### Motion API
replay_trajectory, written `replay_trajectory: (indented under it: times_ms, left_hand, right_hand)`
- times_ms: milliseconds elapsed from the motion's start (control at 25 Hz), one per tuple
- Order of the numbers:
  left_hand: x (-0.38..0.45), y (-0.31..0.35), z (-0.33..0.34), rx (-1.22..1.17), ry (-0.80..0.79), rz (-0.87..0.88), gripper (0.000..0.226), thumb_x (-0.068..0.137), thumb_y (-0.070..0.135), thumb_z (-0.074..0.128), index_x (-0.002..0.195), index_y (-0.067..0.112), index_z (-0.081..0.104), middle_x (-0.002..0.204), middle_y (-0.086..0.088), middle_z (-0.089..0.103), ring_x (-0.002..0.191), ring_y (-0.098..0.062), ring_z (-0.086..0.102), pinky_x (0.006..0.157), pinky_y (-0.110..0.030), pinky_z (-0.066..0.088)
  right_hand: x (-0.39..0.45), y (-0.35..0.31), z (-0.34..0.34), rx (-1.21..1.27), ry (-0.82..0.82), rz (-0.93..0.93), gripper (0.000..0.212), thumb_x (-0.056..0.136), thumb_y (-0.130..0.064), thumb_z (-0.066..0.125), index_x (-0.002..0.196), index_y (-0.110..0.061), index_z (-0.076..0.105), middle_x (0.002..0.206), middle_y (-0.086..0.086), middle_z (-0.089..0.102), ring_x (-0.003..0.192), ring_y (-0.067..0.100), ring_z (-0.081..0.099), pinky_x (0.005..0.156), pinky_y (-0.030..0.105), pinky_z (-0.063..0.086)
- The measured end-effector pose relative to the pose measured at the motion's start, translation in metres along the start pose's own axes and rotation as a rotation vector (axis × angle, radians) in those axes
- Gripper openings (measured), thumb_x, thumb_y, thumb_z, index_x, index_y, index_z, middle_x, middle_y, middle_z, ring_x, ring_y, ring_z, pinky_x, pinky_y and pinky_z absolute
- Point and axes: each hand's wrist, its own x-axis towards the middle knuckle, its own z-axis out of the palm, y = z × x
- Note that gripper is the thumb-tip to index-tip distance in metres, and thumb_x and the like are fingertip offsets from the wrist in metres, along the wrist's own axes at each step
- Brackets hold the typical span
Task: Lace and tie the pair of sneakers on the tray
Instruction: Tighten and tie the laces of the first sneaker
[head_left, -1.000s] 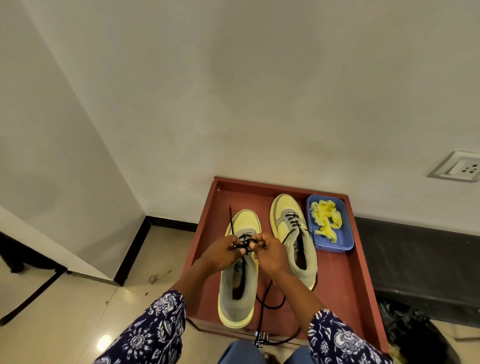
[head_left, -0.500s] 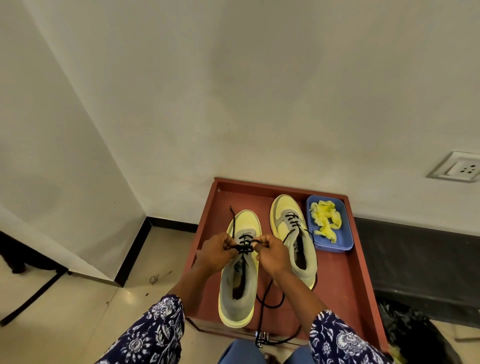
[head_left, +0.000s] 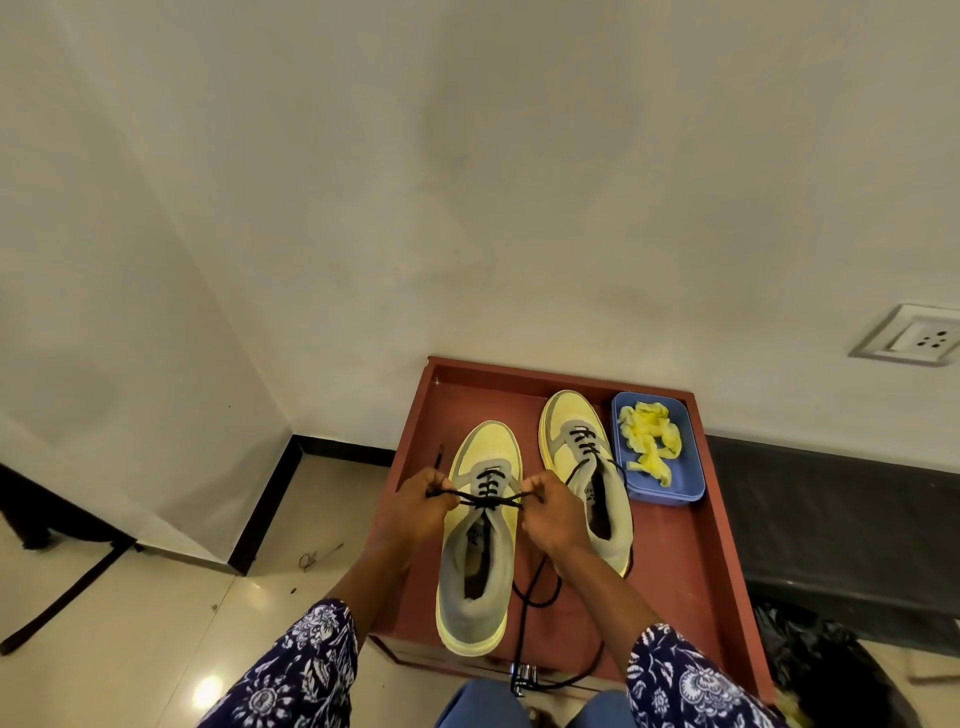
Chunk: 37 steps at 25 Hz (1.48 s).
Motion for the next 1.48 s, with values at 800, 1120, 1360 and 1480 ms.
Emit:
replay_trajectory:
  times_ms: [800, 1120, 1360, 1480]
  left_hand:
    - [-0.008, 0.002, -0.018, 0.063, 0.093, 0.033, 0.019, 0.082, 0.010, 0.066, 0.069, 0.024, 0.064, 0.075, 0.008, 0.063, 0.072, -0.004, 0.056, 0.063, -0.015, 0.040]
    - [-0.013, 0.009, -0.016, 0.038, 0.100, 0.041, 0.023, 0.083, 0.006, 0.063, 0.072, 0.026, 0.063, 0.078, 0.012, 0.063, 0.073, 0.002, 0.056, 0.060, -0.008, 0.038]
    - [-0.012, 0.008, -0.015, 0.059, 0.120, 0.031, 0.028, 0.084, 0.006, 0.062, 0.069, 0.029, 0.062, 0.076, 0.013, 0.062, 0.072, 0.001, 0.055, 0.061, -0.010, 0.039]
    - [-0.012, 0.006, -0.015, 0.077, 0.128, 0.023, 0.027, 0.084, 0.006, 0.061, 0.070, 0.029, 0.062, 0.077, 0.014, 0.063, 0.073, 0.003, 0.055, 0.062, -0.010, 0.039]
  right_hand:
    - [0.000, -0.002, -0.017, 0.432, 0.026, 0.115, 0.021, 0.086, 0.001, 0.050, 0.079, -0.018, 0.054, 0.080, 0.009, 0.063, 0.056, 0.014, 0.052, 0.053, 0.027, 0.045]
    - [-0.005, -0.004, -0.025, 0.298, -0.237, 0.060, 0.014, 0.085, -0.006, 0.058, 0.084, -0.017, 0.066, 0.073, -0.006, 0.062, 0.057, -0.001, 0.049, 0.050, 0.011, 0.037]
    - [-0.004, -0.004, -0.023, 0.242, -0.155, 0.109, 0.025, 0.096, -0.027, 0.046, 0.076, -0.017, 0.055, 0.071, 0.000, 0.056, 0.054, 0.009, 0.046, 0.053, 0.026, 0.041]
    - [-0.009, -0.011, -0.031, 0.560, -0.149, 0.229, 0.029, 0.100, -0.024, 0.035, 0.075, -0.016, 0.046, 0.065, -0.001, 0.051, 0.037, 0.006, 0.038, 0.036, 0.017, 0.026]
